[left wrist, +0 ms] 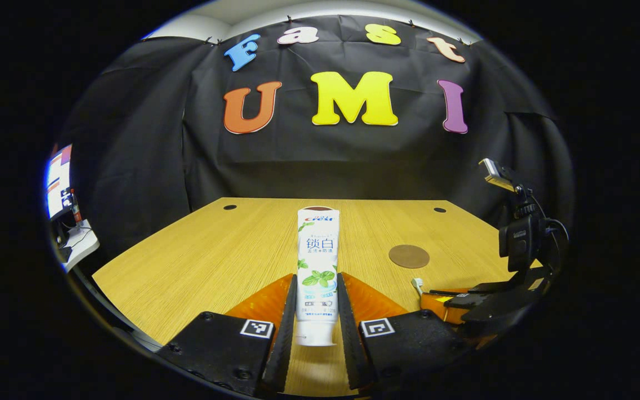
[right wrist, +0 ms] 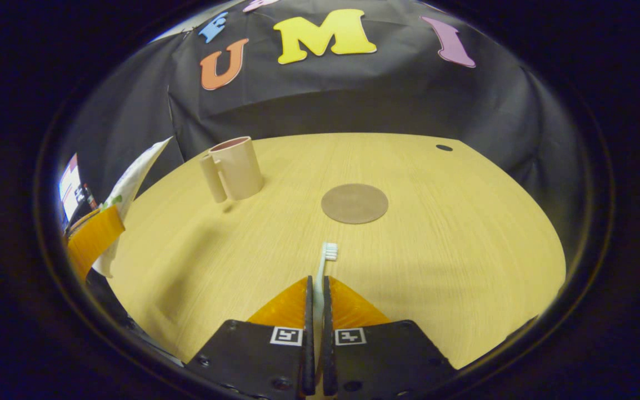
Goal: Put the toothbrush and toothpaste on the desktop into the cup, then pick up the cup and place it on the coaster on the desktop.
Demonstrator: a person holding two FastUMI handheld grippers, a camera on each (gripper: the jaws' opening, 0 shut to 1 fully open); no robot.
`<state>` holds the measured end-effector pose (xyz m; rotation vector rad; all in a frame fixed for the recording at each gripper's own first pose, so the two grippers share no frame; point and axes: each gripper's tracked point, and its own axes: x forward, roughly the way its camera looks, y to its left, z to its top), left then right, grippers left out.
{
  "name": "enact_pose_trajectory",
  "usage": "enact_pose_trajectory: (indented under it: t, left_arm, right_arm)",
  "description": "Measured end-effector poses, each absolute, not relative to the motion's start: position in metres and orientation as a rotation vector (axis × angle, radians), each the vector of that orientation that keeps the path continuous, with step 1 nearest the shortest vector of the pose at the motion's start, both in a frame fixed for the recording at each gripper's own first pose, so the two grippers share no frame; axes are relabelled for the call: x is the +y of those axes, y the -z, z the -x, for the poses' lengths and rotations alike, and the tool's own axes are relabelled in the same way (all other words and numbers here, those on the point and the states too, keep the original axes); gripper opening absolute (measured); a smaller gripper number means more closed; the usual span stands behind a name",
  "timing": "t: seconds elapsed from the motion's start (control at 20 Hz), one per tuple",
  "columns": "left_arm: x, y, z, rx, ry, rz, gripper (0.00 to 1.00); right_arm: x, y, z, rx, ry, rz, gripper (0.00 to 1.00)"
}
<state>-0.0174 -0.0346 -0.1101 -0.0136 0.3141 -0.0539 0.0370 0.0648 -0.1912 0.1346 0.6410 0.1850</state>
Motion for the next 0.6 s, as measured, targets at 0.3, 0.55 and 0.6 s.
enact_pose_trajectory:
  t: [0.3, 0.55, 0.6]
  left_arm:
    - [-0.031, 0.111, 0.018, 0.320, 0.041, 0.010, 0.43]
    - [-0.030, 0.100, 0.017, 0.289, 0.045, 0.024, 0.43]
    - [-0.030, 0.099, 0.018, 0.280, 0.052, 0.030, 0.43]
  right_arm:
    - [0.060, 0.185, -0.038, 0.598, -0.173, -0.137, 0.02]
    - [0.055, 0.133, -0.036, 0.401, -0.164, -0.148, 0.02]
    - [0.053, 0.120, -0.034, 0.357, -0.156, -0.161, 0.02]
